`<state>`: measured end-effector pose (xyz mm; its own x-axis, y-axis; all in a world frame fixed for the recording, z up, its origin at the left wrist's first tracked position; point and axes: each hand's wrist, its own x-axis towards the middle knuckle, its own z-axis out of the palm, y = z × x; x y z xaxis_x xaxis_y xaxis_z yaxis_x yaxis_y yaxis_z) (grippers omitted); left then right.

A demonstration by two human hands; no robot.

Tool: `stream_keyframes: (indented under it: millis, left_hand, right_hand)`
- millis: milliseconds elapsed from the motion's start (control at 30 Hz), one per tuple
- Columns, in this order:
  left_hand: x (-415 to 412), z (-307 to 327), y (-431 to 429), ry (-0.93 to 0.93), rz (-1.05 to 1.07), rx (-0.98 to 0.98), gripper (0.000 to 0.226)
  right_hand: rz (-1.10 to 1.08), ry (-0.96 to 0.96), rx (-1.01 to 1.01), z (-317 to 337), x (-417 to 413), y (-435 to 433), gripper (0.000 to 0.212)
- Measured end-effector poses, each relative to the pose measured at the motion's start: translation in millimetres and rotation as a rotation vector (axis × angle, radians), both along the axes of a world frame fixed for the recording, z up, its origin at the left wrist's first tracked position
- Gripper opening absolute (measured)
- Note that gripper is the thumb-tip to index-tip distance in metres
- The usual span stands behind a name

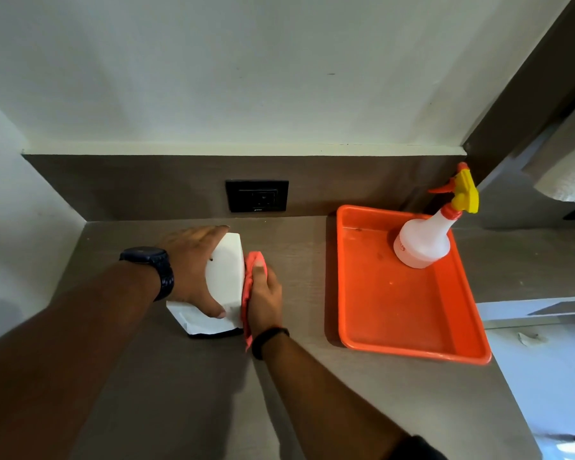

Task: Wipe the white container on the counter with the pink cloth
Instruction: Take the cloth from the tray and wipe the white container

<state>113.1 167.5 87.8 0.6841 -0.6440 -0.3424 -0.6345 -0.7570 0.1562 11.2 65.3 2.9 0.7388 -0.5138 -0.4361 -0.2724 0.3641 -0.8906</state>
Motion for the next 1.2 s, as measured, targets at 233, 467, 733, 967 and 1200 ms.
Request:
stream_keyframes:
  millis: [233,467,733,967,1200]
  left_hand:
    - [2,-4,1,-0.006,-0.011,-0.024,0.142]
    - [2,-4,0,-0.007,-0.017,0.001,0.149]
    - [2,-2,-1,0.005,-0.023,0.011,0.151]
    - [2,-2,0,0.010,-0.015,0.015,0.151]
    - [2,-4,0,-0.018,-0.025,0.012,0.148]
  right_hand:
    - [-0.023,-0.183,-0.137,20,12,-3,0.047]
    - [0.055,-0.033,-0.085,7,33,-14,0.044]
    - [-0.008,-0.151,-0.110,18,-5,7,0.054]
    - [0.094,-0.024,-0.102,25,36,-18,0.046]
    - [0.042,-0.080,-0.051,12,-1,3,0.027]
